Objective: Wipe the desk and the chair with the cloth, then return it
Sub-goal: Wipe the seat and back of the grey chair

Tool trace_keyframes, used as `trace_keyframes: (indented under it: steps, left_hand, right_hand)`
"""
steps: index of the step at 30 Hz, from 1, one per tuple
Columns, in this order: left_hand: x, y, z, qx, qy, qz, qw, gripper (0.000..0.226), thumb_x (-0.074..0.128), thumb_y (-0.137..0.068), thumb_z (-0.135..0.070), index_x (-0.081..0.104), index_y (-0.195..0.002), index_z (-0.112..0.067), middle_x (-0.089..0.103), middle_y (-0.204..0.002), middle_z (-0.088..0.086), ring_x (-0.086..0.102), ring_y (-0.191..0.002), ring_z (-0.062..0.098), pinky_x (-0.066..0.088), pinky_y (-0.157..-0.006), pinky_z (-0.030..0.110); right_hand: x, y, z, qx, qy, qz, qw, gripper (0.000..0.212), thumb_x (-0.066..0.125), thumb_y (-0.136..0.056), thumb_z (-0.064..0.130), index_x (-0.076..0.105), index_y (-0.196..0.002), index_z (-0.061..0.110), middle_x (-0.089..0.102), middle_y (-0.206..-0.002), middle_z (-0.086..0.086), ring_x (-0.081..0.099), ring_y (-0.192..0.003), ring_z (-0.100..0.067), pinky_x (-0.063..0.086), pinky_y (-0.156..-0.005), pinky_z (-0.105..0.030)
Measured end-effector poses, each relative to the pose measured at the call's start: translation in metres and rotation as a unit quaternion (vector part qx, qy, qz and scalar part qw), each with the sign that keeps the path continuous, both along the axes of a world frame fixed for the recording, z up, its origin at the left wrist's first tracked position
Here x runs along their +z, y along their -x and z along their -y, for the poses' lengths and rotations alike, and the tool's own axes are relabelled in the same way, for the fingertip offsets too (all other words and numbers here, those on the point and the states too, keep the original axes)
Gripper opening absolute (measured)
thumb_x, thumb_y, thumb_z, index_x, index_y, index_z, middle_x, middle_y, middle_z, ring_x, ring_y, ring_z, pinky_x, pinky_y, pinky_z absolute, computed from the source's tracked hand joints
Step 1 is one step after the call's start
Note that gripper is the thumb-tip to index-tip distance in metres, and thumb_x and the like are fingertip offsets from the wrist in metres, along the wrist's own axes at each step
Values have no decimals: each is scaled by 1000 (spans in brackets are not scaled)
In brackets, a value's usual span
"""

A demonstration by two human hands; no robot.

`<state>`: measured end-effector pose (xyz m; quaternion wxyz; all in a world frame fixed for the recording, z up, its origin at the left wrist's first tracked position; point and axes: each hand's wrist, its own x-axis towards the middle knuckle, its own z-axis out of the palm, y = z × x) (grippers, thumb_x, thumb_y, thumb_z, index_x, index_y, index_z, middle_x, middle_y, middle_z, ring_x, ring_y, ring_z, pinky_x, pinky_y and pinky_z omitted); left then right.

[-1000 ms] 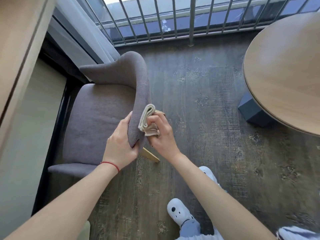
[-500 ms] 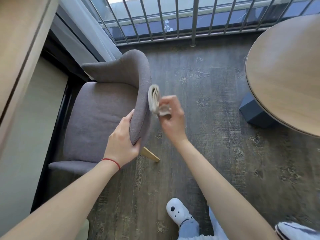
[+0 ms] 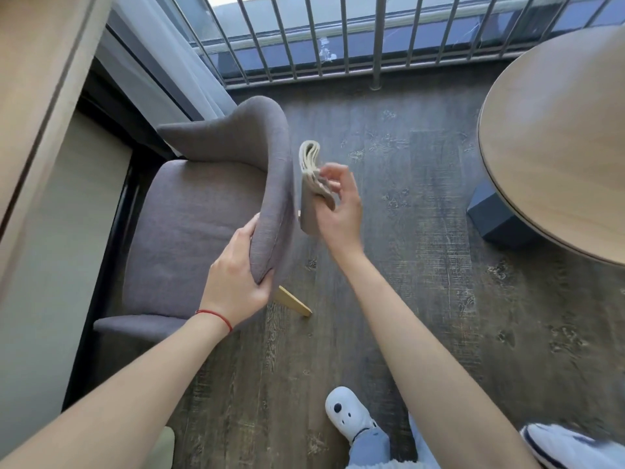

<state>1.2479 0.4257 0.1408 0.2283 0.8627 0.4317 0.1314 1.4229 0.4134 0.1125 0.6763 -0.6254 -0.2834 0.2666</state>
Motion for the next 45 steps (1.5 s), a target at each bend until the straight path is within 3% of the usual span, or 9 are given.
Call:
trace_keyframes:
  steps: [4, 11, 17, 21, 27, 34, 40, 42, 45]
  left_hand:
    - [0, 1, 0, -1, -7, -5, 1000, 84, 71, -69, -8, 30, -141, -20, 53, -134, 1, 56, -111, 24, 48, -83, 33]
    - [-1, 1, -1, -2, -4, 0, 1000, 85, 72, -68, -8, 30, -141, -20, 51, -136, 1, 55, -115, 23, 49, -88, 36]
    - [-3, 2, -2, -5, -8, -5, 1000, 85, 72, -69, -10, 29, -141, -19, 50, -137, 1, 55, -115, 24, 48, -87, 34]
    - [-3, 3, -1, 0, -4, 2, 1000, 83, 72, -69, -11, 30, -141, -21, 53, -134, 2, 55, -112, 23, 47, -85, 33]
    - [-4, 2, -3, -4, -7, -4, 1000, 85, 72, -69, -13, 29, -141, -25, 51, -135, -2, 52, -114, 17, 44, -87, 29]
    - [-5, 4, -3, 0, 0, 1, 1000, 84, 72, -68, -14, 29, -140, -25, 53, -133, 0, 52, -109, 16, 44, -83, 29]
    - [-5, 2, -3, 0, 0, 5, 1000, 84, 64, -64, -21, 30, -140, -22, 56, -130, 7, 59, -106, 26, 45, -81, 32]
    - [-5, 3, -3, 6, 4, 4, 1000, 86, 65, -62, -21, 30, -140, -21, 56, -131, 8, 59, -107, 28, 44, -83, 31]
    - [-4, 3, -2, 1, 2, -6, 1000, 83, 70, -67, -15, 31, -139, -20, 54, -134, 6, 56, -111, 26, 44, -84, 31]
  right_hand:
    - [4, 2, -39, 14, 2, 5, 1000, 36, 50, -79, -11, 53, -92, 22, 57, -107, -19, 59, -90, -22, 47, -84, -25]
    - [-8, -6, -4, 87, 22, 55, 994, 19, 58, -79, -7, 57, -88, 9, 59, -99, -14, 54, -85, -13, 47, -72, -28]
    - [6, 7, -38, 5, -4, 11, 1000, 28, 52, -78, -13, 56, -93, 10, 56, -108, -14, 58, -98, -27, 49, -87, -39]
    - [-16, 13, 9, 104, 20, 66, 992, 20, 56, -75, -13, 56, -85, 4, 58, -108, -12, 56, -99, -10, 48, -82, -33]
    - [-13, -19, -22, 41, 59, -122, 990, 17, 61, -87, 1, 51, -93, 14, 66, -94, 0, 61, -80, -10, 47, -72, -27]
    - [-11, 15, 13, 77, 105, 46, 990, 22, 56, -77, -13, 55, -85, 7, 61, -82, -3, 54, -76, -17, 39, -68, -26]
    - [-1, 66, 67, 118, 26, 95, 988, 29, 57, -72, -11, 55, -85, 15, 54, -126, -5, 55, -107, -16, 44, -90, -21]
    - [2, 63, 72, 156, 19, 112, 981, 23, 57, -72, -10, 54, -81, 11, 53, -122, -6, 55, -98, -11, 41, -83, -13]
    - [7, 31, 73, 153, 18, 114, 982, 24, 57, -68, -21, 56, -76, 2, 63, -109, -11, 60, -101, -23, 46, -83, -25]
